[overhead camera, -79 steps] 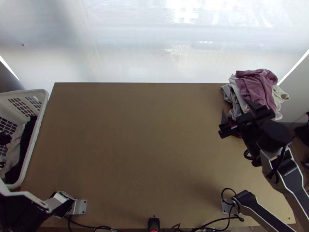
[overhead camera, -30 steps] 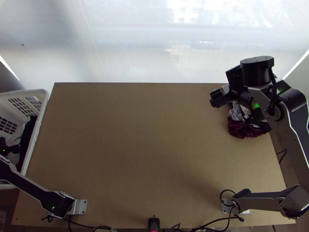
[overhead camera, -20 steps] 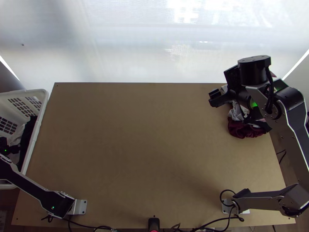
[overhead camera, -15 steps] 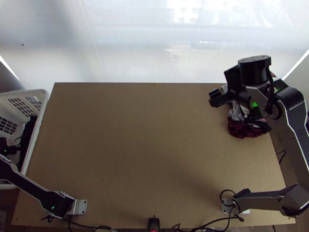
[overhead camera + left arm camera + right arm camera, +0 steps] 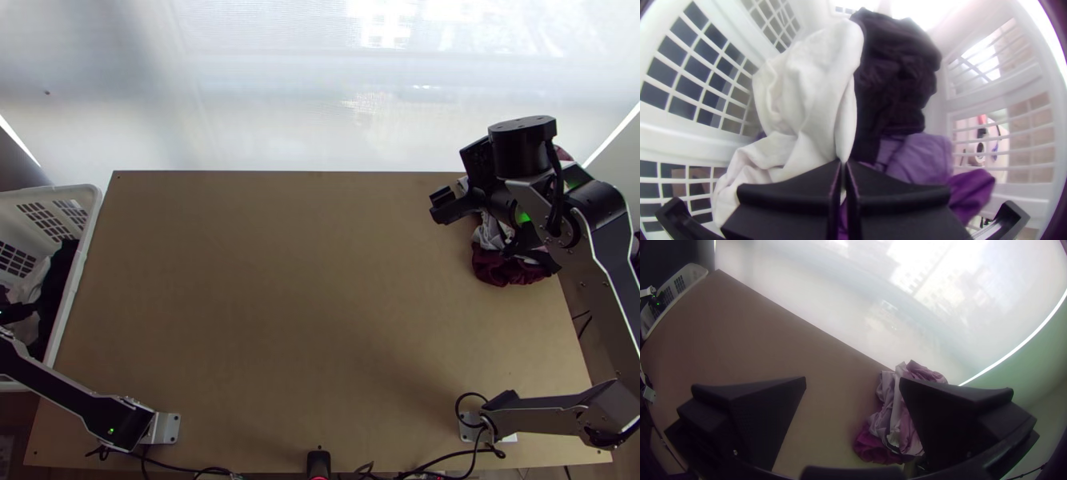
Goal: Fold the t-shirt
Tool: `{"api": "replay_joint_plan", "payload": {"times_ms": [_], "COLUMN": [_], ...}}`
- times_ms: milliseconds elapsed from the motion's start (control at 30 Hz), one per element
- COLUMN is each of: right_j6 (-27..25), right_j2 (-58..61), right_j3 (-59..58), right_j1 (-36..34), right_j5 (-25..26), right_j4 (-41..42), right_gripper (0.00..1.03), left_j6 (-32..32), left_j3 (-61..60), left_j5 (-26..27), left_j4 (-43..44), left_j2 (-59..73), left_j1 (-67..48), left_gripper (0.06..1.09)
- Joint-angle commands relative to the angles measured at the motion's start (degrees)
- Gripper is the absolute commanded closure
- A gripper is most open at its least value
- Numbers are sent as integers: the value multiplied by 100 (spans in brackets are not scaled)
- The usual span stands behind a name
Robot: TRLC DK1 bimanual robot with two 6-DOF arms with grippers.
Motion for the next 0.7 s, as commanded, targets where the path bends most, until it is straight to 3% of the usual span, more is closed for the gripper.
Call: {"api": "replay_joint_plan", "payload": {"times_ms": [0, 167, 267, 367, 667], "right_j6": [-3, -29, -82, -73, -82], "right_j2": [2, 19, 37, 37, -7], "right_j3": [3, 29, 47, 38, -15], "right_j1": [23, 172, 251, 251, 260], "right_j5": [-8, -8, 1, -8, -8], "right_j4": [82, 188, 214, 223, 214], "right_gripper": [5, 5, 5, 5, 5], "left_j6": [-129, 310, 908, 1576, 1602], "left_j3": [-265, -283, -573, -1680, -3025], "left_j5": [738, 1292, 1634, 1696, 1696], "left_j4": [-1342, -2537, -3600, -3600, -3618], "left_j2": [-1369, -2265, -2933, -4181, -6730], "left_j1": [63, -16, -219, -491, -1651], "left_gripper": [105, 105, 105, 105, 105]}}
